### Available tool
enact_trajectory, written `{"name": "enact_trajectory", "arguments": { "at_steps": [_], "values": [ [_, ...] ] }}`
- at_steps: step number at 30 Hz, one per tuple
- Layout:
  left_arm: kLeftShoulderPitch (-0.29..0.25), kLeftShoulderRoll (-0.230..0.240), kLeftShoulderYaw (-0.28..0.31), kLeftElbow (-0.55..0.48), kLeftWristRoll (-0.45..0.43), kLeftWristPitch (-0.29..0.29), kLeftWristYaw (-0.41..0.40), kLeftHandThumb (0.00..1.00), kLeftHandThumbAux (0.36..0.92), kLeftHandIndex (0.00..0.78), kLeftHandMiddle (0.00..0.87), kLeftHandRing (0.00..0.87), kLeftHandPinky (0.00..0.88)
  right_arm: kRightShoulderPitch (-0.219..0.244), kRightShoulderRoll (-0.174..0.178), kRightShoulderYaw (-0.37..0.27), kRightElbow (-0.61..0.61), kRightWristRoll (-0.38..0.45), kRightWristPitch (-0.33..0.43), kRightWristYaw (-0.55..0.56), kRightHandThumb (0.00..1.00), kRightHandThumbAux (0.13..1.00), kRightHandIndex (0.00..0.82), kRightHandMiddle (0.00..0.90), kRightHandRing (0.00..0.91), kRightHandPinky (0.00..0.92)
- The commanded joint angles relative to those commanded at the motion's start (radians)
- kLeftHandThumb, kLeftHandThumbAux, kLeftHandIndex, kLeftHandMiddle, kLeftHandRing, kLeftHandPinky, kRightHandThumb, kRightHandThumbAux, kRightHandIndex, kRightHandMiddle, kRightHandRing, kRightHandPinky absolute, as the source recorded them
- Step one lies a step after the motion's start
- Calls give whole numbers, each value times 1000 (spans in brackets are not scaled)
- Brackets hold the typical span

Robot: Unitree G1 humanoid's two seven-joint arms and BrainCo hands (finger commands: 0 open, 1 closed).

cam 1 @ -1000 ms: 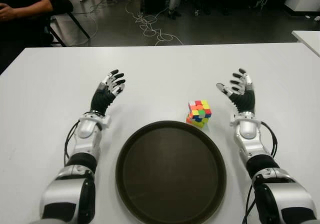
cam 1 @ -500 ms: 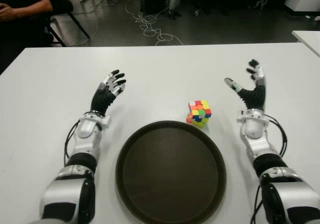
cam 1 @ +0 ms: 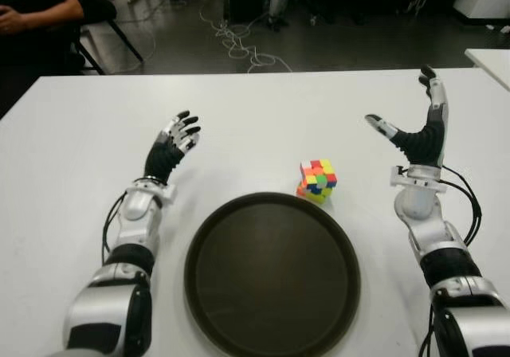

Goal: Pick up the Rubik's Cube and put it in the plate

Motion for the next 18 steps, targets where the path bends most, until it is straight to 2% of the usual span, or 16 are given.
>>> {"name": "enact_trajectory", "arguments": {
  "at_steps": [7,11,18],
  "values": [
    [2,-1,-6,-2,3,-5,10,31,658,93,166,139,108,10,-37,34,-4,-60,19,16,0,676,92,153,127,73],
    [3,-1,-7,-4,2,-10,8,28,660,97,167,141,109,15,-62,64,-17,-86,32,54,0,670,95,161,169,172],
    [3,2,-6,-1,1,-13,11,27,654,109,176,150,115,24,-99,105,-44,-115,69,123,0,686,83,148,191,249]
  ]
}}
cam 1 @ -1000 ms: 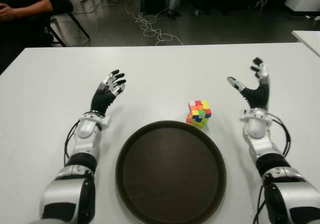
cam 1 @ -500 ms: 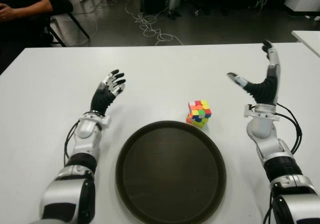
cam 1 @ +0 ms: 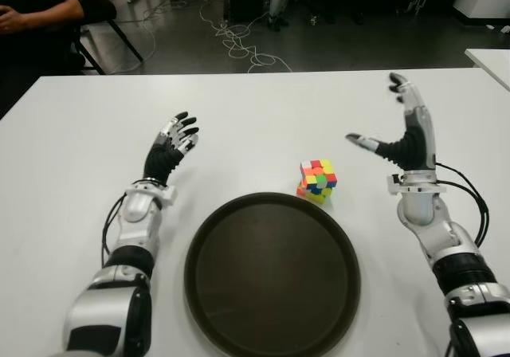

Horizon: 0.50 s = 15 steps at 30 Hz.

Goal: Pick up the Rubik's Cube and put it in the plate

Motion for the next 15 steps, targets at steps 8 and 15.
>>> {"name": "enact_trajectory", "arguments": {
  "at_steps": [8,15],
  "values": [
    [-2,4,0,2,0,5,1,36,664,116,186,156,128,53,-68,51,-146,-52,130,167,0,663,86,142,181,204],
    [-1,5,0,1,-1,6,-2,33,657,114,184,156,121,89,-112,93,-316,-90,288,370,0,605,98,161,173,150]
  ]
}}
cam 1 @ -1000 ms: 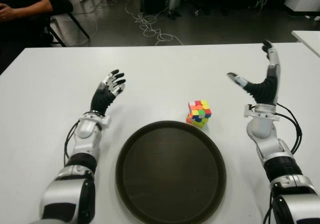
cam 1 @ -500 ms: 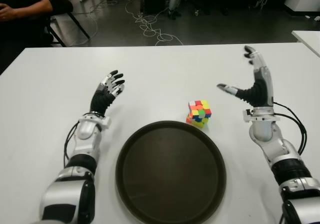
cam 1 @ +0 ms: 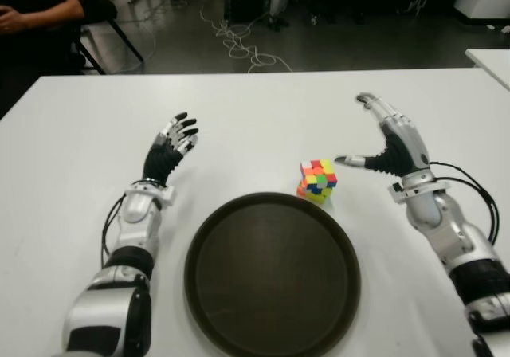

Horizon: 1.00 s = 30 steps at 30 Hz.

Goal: Pick up the Rubik's Cube and put it in the plate

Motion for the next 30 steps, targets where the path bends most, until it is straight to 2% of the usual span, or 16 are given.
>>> {"name": "enact_trajectory", "arguments": {
  "at_steps": [5,15,30],
  "values": [
    [1,0,-2,1,3,-9,-1,31,649,103,170,145,114,21,-23,18,-92,-13,91,121,0,594,99,163,164,128],
    [1,1,-5,-2,6,-4,2,28,641,112,182,154,119,50,-36,27,-207,-30,198,244,0,603,92,159,154,101],
    [-2,-2,-9,-1,14,-1,20,32,674,117,184,154,115,50,-81,56,-311,-32,248,412,0,626,113,186,200,190]
  ]
}}
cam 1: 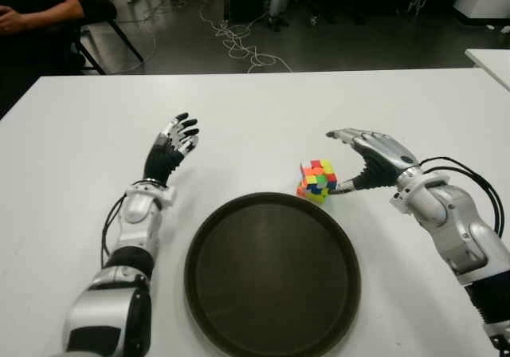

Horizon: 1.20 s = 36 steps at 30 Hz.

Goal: Pick up the Rubik's Cube and put it in the plate

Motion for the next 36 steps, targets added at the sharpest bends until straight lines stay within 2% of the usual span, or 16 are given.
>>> {"name": "enact_trajectory", "arguments": {
  "at_steps": [9,15,19,27,33,36],
  "values": [
    [-2,-3,6,1,-3,3,0,53,697,136,204,173,132,-6,-18,12,-56,-23,27,66,0,621,95,160,172,148],
    [-1,-3,9,2,-6,2,-7,56,698,135,204,173,130,-14,-27,21,-71,-45,30,80,0,633,90,145,163,153],
    [-2,-4,11,3,-10,4,-11,54,701,130,199,172,135,-53,-35,36,-96,-60,47,134,0,641,91,138,162,166],
    [-2,-2,8,2,-1,-3,-9,35,708,126,196,159,102,-80,-27,45,-95,-58,36,149,0,644,86,127,150,145],
    [-4,-1,7,3,2,-4,-3,36,711,128,202,166,125,-134,-2,76,-19,-68,19,126,0,656,83,126,147,141],
    [-4,-2,10,2,-1,-4,-5,49,713,127,202,168,125,-176,7,103,47,-83,4,117,0,667,84,126,148,136]
  ]
}}
